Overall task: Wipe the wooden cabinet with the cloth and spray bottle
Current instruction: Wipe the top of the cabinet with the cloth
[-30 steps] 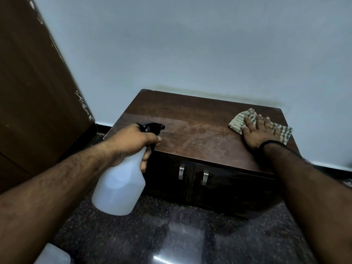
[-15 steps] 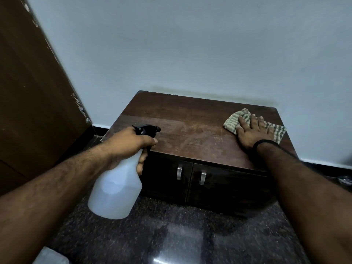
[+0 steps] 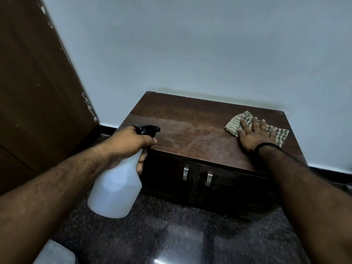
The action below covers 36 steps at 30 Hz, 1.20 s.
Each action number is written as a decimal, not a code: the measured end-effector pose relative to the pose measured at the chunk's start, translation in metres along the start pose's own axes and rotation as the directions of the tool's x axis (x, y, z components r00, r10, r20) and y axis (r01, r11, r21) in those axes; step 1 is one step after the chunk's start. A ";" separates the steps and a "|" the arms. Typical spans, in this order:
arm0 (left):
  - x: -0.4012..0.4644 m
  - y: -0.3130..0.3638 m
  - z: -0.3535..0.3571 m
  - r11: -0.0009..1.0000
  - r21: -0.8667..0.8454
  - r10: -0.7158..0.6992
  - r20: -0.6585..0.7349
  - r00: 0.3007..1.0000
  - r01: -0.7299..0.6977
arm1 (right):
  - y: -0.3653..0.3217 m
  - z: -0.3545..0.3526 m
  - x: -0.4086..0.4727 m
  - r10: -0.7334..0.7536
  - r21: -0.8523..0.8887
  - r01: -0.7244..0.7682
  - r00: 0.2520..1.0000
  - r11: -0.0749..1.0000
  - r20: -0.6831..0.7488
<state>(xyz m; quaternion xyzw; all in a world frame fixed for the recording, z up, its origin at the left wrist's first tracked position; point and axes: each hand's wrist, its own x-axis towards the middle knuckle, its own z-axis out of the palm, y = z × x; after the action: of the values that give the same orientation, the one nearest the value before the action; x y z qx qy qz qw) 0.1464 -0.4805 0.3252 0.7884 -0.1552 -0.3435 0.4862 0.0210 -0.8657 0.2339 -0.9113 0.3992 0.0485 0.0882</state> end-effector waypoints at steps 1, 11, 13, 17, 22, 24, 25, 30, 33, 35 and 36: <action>-0.001 -0.001 -0.001 1.000 -0.009 0.002 0.001 1.000 -0.002 | -0.002 0.000 -0.001 -0.003 0.000 0.003 1.000 1.000 0.003; -0.008 -0.011 -0.016 1.000 -0.020 -0.003 -0.037 0.999 0.002 | -0.037 0.000 -0.019 -0.062 -0.039 0.062 0.998 0.997 -0.002; -0.008 -0.012 -0.018 1.000 -0.025 -0.002 -0.048 0.999 0.001 | -0.054 0.003 -0.024 -0.103 -0.054 0.102 0.995 0.993 -0.010; -0.010 -0.014 -0.019 0.999 -0.035 0.000 -0.053 0.999 -0.002 | -0.083 0.010 -0.031 -0.151 -0.052 0.150 0.988 0.987 -0.019; -0.012 -0.015 -0.023 0.999 -0.031 0.005 -0.051 0.999 -0.006 | -0.089 0.015 -0.031 -0.134 -0.023 0.134 0.991 0.991 0.000; -0.012 -0.017 -0.025 0.999 -0.041 0.003 -0.055 0.998 -0.005 | -0.090 0.015 -0.030 -0.124 -0.014 0.124 0.992 0.992 0.010; -0.012 -0.018 -0.026 0.999 -0.049 -0.001 -0.063 0.998 -0.002 | -0.092 0.015 -0.030 -0.115 -0.009 0.116 0.993 0.993 0.015; -0.011 -0.023 -0.034 0.999 -0.053 -0.004 -0.086 0.996 0.000 | -0.120 0.016 -0.031 -0.129 0.003 0.129 0.991 0.992 0.023; -0.015 -0.024 -0.044 0.998 -0.057 0.001 -0.093 0.996 -0.006 | -0.156 0.020 -0.033 -0.187 -0.002 0.187 0.982 0.982 0.018; -0.018 -0.025 -0.053 0.998 -0.066 0.001 -0.101 0.995 -0.008 | -0.183 0.024 -0.032 -0.230 0.003 0.230 0.973 0.973 0.013; -0.019 -0.024 -0.055 0.997 -0.071 0.002 -0.105 0.995 -0.010 | -0.192 0.024 -0.032 -0.245 0.002 0.245 0.969 0.970 0.011</action>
<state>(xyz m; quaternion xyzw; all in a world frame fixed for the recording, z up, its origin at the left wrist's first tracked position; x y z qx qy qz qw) 0.1691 -0.4216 0.3273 0.7870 -0.1196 -0.3057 0.5224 0.1405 -0.7099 0.2388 -0.9533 0.2832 0.0424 0.0962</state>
